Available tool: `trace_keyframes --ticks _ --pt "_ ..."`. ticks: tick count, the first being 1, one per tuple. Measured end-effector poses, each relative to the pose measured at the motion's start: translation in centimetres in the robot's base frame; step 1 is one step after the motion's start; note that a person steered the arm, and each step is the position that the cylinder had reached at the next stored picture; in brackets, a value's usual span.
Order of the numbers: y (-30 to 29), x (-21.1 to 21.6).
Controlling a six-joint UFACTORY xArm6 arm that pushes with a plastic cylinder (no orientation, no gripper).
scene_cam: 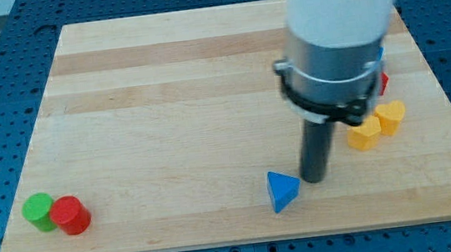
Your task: Move the blue triangle up and left a bit
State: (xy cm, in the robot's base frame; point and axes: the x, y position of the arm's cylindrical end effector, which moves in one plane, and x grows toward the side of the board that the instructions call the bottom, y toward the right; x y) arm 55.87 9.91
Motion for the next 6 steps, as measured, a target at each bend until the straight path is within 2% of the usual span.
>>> trace_keyframes --ticks 1,2,3,5,6 --pt "2.6 2.5" --pt "2.0 4.6" --pt "-2.1 4.3" --pt "-13.4 -0.3" --pt "-12.2 -0.1"
